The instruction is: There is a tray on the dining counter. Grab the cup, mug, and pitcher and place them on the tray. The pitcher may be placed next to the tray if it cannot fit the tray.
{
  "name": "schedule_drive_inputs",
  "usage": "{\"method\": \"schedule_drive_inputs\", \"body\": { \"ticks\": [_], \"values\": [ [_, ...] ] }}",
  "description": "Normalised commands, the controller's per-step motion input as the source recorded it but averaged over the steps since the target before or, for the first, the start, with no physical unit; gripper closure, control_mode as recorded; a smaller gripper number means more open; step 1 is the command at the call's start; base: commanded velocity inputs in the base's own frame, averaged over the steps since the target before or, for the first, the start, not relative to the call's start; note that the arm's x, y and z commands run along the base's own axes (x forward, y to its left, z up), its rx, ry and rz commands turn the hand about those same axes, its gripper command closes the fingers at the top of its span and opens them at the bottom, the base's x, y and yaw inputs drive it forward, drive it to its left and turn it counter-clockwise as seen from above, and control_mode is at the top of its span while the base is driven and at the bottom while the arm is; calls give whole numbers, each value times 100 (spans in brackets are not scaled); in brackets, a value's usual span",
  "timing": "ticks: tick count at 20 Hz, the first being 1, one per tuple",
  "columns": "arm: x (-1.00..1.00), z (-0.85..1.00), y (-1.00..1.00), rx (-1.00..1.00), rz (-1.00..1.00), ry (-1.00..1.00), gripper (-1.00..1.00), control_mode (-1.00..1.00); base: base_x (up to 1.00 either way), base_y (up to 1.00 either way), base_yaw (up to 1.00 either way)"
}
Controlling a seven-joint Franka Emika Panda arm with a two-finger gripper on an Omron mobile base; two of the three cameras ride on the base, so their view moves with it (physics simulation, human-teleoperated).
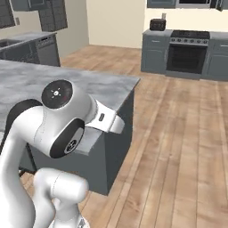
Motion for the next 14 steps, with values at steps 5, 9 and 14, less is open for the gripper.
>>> {"method": "schedule_drive_inputs", "body": {
  "ticks": [5, 9, 14],
  "values": [
    [0, 0, 0, 0, 0, 0, -100, 100, 39, -100, -24],
    [0, 0, 0, 0, 0, 0, -100, 100, 28, -100, -50],
    [0, 0, 0, 0, 0, 0, -100, 100, 42, -73, -63]
  ]
}}
